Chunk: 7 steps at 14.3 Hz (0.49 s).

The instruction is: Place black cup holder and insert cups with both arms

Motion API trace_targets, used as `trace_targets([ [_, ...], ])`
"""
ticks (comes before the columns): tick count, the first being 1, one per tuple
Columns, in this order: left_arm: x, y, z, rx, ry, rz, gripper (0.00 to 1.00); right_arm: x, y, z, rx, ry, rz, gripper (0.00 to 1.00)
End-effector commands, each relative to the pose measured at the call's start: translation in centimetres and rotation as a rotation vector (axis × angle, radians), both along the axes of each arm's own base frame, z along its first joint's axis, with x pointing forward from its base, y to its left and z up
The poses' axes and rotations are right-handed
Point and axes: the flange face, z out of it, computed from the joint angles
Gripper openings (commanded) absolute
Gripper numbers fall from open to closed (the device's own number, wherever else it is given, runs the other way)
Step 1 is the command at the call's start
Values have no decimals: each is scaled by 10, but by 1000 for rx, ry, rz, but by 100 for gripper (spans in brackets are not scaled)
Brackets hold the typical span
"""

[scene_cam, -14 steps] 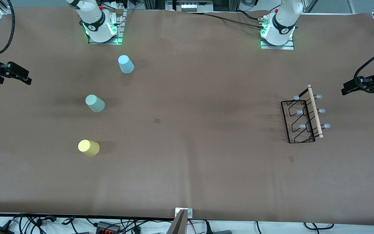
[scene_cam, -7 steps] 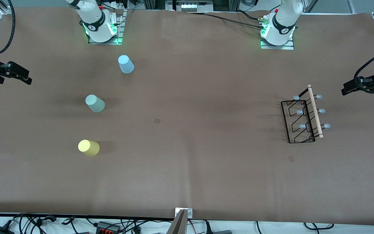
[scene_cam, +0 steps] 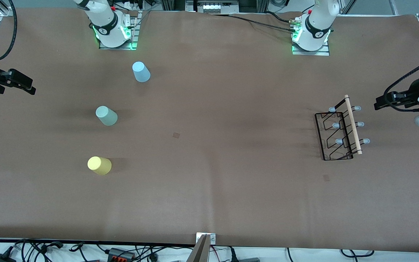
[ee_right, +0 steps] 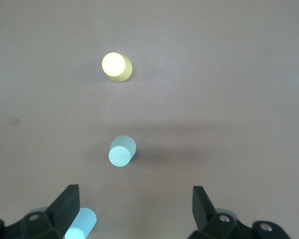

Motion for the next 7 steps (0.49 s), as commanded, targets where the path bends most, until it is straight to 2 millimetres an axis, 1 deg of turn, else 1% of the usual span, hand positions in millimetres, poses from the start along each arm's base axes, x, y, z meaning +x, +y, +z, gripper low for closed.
trace_targets([
  [1,8,3,-26,-37,36,-73,100,-5,1,4,1,2,8,100],
  [3,9,4,-52,-35,25,-71,100,-5,1,4,-1,2,10,100],
  [4,6,4,-73,-34,14,-70,100,-5,1,4,-1,2,11,100],
  [5,2,6,-92,-31,-4,-66,100,-5,2,4,-1,2,14,100],
  [7,-14,0,-123,-24,-48,-75,100,-5,1,4,-1,2,11,100],
])
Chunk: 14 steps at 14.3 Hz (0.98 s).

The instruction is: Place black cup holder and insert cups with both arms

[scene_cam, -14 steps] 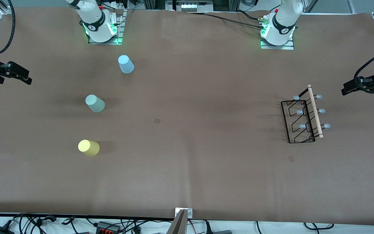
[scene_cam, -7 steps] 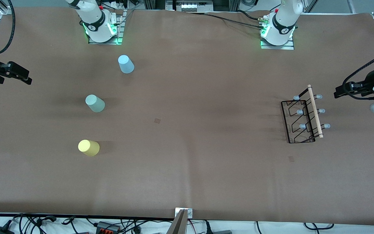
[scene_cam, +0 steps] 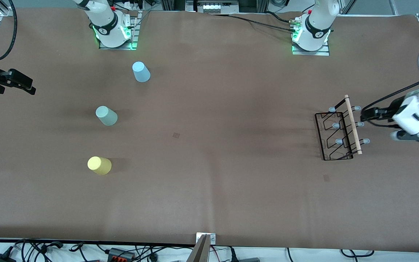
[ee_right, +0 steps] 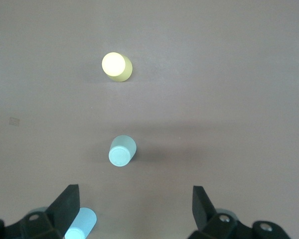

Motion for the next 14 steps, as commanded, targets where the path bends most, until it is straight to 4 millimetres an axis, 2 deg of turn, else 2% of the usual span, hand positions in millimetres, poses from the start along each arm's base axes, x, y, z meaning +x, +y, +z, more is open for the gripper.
trace_targets([
  [1,-32,-2,-31,-13,-41,-19,100,-5,1,4,-1,2,10,100],
  [2,-34,0,-34,-13,-36,-16,100,-5,1,3,-1,3,11,100],
  [5,-39,-1,-48,-14,-15,-15,89,-4,1,1,1,6,11,100],
  [8,-47,-1,-70,-14,-21,-13,78,1,2,-10,2,28,16,100],
  [11,-52,2,-81,-15,-7,-8,68,14,1,-39,6,78,14,100],
  [14,-56,1,-92,-15,-9,-5,66,20,19,-65,6,133,45,100],
])
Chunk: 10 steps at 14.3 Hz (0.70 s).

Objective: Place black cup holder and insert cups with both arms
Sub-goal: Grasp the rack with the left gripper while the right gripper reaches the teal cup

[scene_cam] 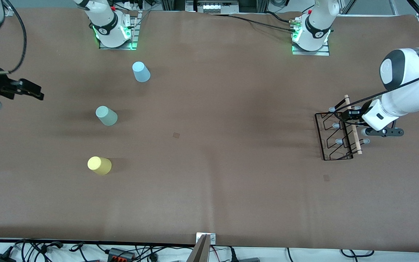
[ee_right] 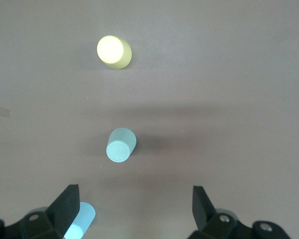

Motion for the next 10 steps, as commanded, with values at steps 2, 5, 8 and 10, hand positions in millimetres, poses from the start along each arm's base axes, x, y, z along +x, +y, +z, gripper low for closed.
trace_targets([
  [2,-9,4,-2,-14,-28,-1,58,6,17,-33,6,99,41,100],
  [5,-8,5,-5,-15,-24,0,40,14,26,-60,20,137,41,100],
  [8,-7,10,-7,-15,-28,6,32,20,29,-68,16,116,44,100],
  [10,-7,16,-11,-16,-27,16,29,21,29,-71,16,110,44,100],
])
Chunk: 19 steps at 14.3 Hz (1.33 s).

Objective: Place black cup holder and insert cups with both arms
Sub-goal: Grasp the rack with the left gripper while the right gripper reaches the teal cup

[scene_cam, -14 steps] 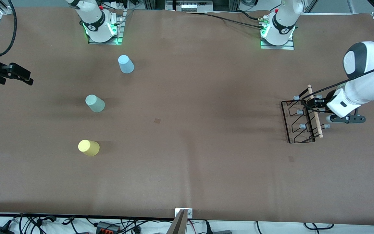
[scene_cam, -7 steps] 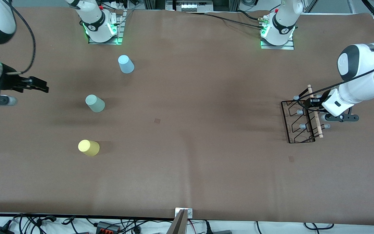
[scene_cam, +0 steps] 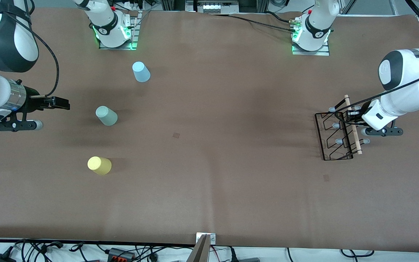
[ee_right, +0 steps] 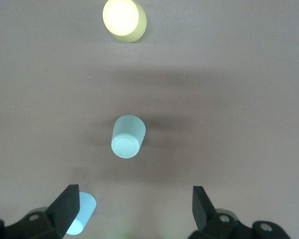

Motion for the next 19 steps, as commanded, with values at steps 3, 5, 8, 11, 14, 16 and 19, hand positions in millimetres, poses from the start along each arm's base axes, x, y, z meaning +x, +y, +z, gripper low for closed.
trace_targets([
  [3,-2,11,-1,-16,-19,6,2,-3,3,-8,10,-6,-2,100],
  [5,-1,10,1,-16,-16,8,1,-7,13,-21,10,19,16,100],
  [8,0,8,17,-15,-17,3,1,-11,14,-59,8,54,20,100],
  [11,9,-12,42,-50,6,-12,1,-18,17,-94,9,97,21,100],
  [14,17,-59,61,-96,4,-67,0,-23,35,-119,9,67,52,100],
  [16,23,-110,74,-110,-11,-133,0,-30,30,-130,11,71,31,100],
  [19,30,-192,86,-133,-10,-128,0,-39,30,-150,11,56,31,100],
])
